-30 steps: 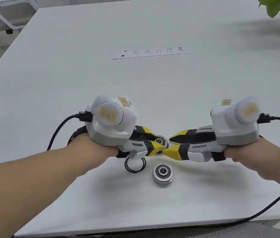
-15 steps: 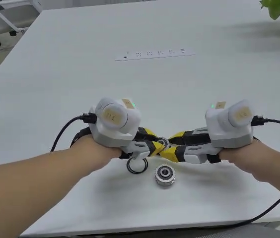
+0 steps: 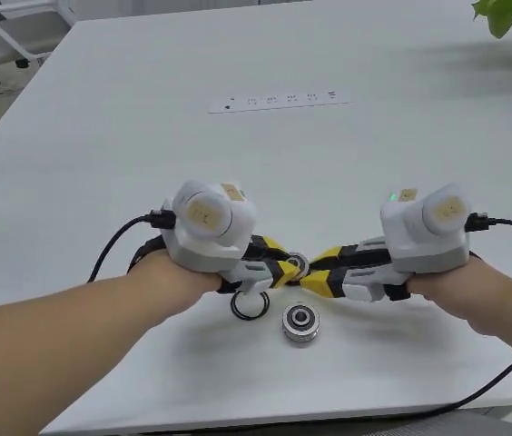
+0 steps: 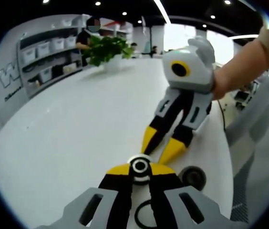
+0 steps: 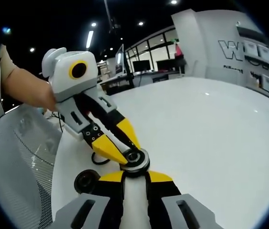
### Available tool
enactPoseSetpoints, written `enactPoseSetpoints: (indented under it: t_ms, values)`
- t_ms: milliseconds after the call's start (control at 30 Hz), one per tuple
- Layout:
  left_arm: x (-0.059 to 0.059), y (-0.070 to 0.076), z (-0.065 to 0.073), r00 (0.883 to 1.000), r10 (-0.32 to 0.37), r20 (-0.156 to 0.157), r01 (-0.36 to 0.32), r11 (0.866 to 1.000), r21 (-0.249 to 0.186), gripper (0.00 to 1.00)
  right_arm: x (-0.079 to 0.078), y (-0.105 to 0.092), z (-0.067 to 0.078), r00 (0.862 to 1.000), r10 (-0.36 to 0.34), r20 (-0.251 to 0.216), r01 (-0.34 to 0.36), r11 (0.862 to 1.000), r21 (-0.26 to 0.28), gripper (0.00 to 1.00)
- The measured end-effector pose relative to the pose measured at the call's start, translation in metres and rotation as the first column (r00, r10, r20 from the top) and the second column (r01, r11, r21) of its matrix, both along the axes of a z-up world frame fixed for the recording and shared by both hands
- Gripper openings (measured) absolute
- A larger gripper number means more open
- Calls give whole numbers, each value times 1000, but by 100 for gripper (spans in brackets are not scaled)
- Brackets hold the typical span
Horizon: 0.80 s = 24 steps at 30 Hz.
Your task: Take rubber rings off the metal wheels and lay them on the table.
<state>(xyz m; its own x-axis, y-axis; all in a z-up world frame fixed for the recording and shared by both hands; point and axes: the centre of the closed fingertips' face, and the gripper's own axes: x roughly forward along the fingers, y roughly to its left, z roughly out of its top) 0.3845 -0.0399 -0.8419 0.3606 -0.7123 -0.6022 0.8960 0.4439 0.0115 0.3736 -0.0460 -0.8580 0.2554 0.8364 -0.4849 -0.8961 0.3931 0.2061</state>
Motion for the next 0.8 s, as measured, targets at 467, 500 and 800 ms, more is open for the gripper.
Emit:
enactPoseSetpoints:
  t_ms: [467, 500, 800]
  values:
    - [-1, 0, -1, 1000, 10, 1, -10, 1000, 1, 13, -1, -4, 0, 996, -46, -73, 48, 999, 24, 0]
    - [-1, 0, -1, 1000, 9, 1, -9, 1000, 1, 13, -1, -4, 0, 995, -53, -84, 55, 998, 27, 0]
    - [-4, -1, -2, 1000, 4, 5, -4, 1000, 7, 13, -2, -8, 2, 984, -95, -149, 105, 993, 60, 0]
